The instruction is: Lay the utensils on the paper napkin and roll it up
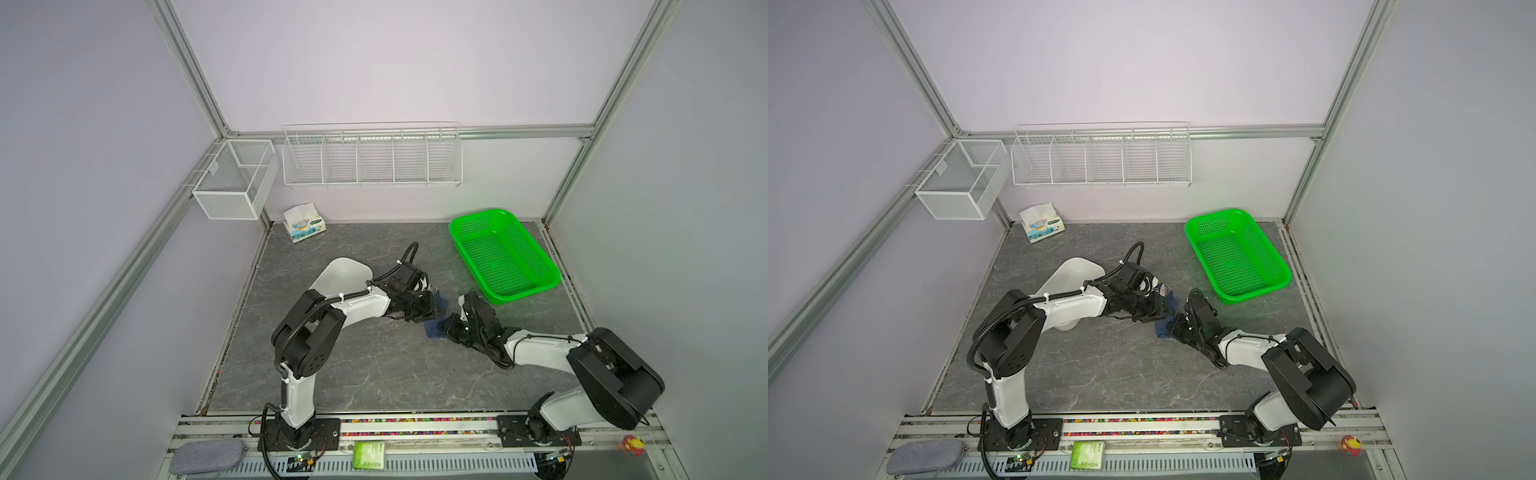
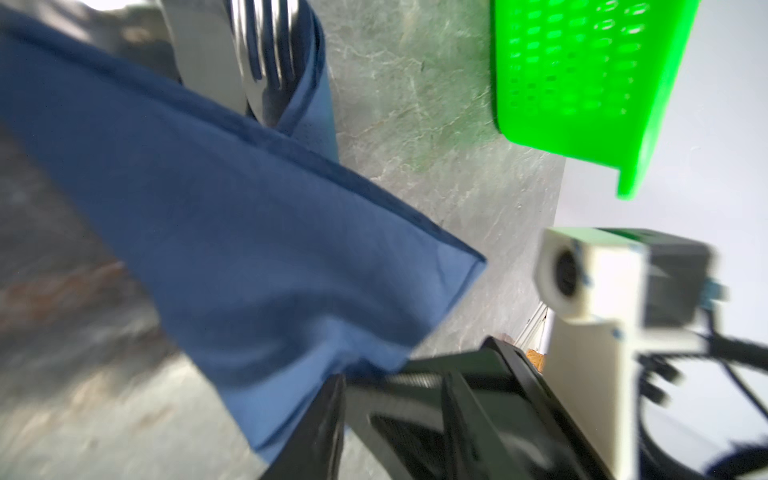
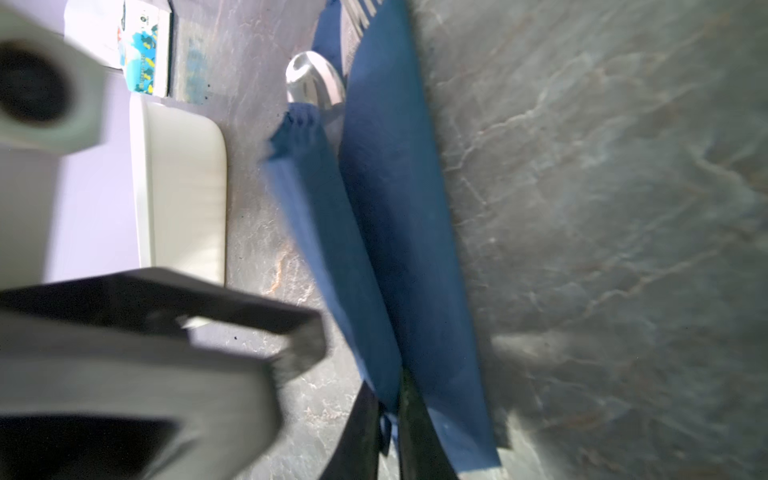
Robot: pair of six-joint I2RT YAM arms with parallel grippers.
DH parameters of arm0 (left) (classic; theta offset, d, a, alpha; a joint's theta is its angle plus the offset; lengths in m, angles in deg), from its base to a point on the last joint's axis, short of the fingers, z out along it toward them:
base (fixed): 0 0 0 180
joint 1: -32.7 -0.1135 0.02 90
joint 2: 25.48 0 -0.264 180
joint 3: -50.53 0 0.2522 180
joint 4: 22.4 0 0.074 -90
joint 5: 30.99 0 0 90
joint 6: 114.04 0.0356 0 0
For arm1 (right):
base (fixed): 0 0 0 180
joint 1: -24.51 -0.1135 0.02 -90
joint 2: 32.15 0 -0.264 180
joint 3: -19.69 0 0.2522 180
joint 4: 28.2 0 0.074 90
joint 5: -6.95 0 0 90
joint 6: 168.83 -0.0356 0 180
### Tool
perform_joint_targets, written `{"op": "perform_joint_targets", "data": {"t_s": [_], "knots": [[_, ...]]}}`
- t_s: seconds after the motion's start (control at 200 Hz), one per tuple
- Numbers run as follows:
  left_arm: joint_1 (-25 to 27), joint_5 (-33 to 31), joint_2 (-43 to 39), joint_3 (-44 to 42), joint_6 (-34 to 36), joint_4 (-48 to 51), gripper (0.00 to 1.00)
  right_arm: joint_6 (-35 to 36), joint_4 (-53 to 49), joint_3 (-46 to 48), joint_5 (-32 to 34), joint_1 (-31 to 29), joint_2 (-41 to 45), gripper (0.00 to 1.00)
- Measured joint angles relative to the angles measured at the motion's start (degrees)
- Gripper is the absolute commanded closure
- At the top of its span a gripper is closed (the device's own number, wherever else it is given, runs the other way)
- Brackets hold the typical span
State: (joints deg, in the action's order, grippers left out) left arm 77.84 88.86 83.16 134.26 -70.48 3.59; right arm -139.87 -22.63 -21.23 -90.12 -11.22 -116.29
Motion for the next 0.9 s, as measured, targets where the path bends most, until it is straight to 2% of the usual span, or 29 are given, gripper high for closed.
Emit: {"op": "perform_joint_targets", "data": {"t_s": [0.125, 0.255, 0.59, 0.74, 0.9], "knots": [[-0.09, -3.54, -2.82, 1.33, 2.82, 4.44, 0.62, -0.48, -0.24, 0.39, 0.63, 0.00, 0.39, 0.87], [-0.59, -4.59, -3.19, 1.51, 3.96, 6.01, 0.73, -0.50, -0.44, 0.46, 1.05, 0.00, 0.79, 0.87], [-0.92, -0.15, 3.58, 2.84, 3.48, 6.03, 0.82, -0.50, -0.66, 0.46, 1.09, 0.00, 0.90, 0.87], [-0.92, 1.36, 5.75, 4.46, 3.43, 5.68, 0.84, -0.50, -0.85, 0.46, 1.09, 0.00, 1.01, 0.86], [-0.92, 2.05, 6.91, 4.46, 3.41, 5.73, 0.85, -0.46, -1.40, 0.44, 1.09, 0.02, 1.31, 0.81]]}}
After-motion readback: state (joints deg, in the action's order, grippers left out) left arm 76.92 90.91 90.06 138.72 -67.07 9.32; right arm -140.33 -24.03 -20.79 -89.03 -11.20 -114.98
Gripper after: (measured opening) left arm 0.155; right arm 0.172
